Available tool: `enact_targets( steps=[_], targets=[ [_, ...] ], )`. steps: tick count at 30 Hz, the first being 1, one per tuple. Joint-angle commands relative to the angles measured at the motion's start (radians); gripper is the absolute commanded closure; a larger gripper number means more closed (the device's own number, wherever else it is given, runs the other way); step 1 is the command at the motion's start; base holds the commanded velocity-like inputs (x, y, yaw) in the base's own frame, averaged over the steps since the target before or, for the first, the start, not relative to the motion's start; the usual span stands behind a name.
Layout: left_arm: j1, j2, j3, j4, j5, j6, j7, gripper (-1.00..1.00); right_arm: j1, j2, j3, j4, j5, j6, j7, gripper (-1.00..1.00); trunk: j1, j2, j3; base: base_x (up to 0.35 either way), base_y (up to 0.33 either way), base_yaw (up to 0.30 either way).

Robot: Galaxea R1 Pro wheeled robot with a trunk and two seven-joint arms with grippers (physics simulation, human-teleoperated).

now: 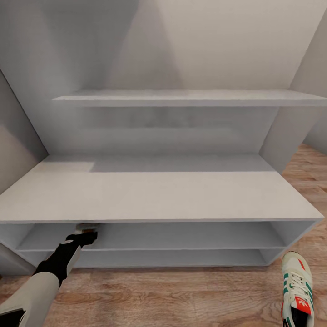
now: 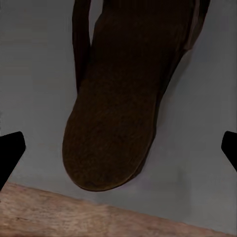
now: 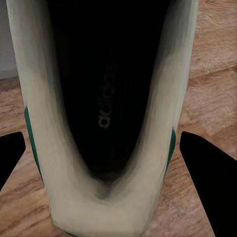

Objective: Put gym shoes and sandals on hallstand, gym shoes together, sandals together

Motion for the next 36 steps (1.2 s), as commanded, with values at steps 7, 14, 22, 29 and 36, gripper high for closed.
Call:
enact_targets(
  steps=[7, 14, 22, 29, 36],
  targets=[
    [0.007, -0.001, 0.002, -0.01, -0.009, 0.0, 0.009, -1.0, -0.001, 0.0, -0.003, 0.001, 0.011, -0.002, -0.008, 1.0, 0.0, 0.0, -0.001, -0.201, 0.0, 0.0],
    [0.01, -0.004, 0.0, -0.012, -0.007, -0.01, 0.012, -1.0, -0.001, 0.0, -0.003, 0.001, 0.011, -0.002, -0.008, 1.0, 0.0, 0.0, -0.001, -0.328, 0.0, 0.0],
    [0.012, -0.008, 0.001, -0.011, -0.006, -0.024, 0.011, -1.0, -0.001, 0.0, -0.003, 0.001, 0.011, -0.002, -0.008, 1.0, 0.0, 0.0, -0.001, -0.337, 0.0, 0.0],
    [0.107, -0.01, 0.004, 0.001, 0.004, -0.176, -0.005, -1.0, -0.001, 0.0, -0.003, 0.001, 0.011, -0.001, -0.008, 1.0, 0.0, 0.0, -0.001, -0.338, 0.0, 0.0],
    [0.308, -0.005, 0.012, 0.008, 0.028, -0.381, -0.119, -1.0, -0.001, 0.005, 0.0, 0.002, 0.014, 0.001, -0.005, 1.0, 0.0, 0.0, -0.001, -0.338, 0.0, 0.0]
  ],
)
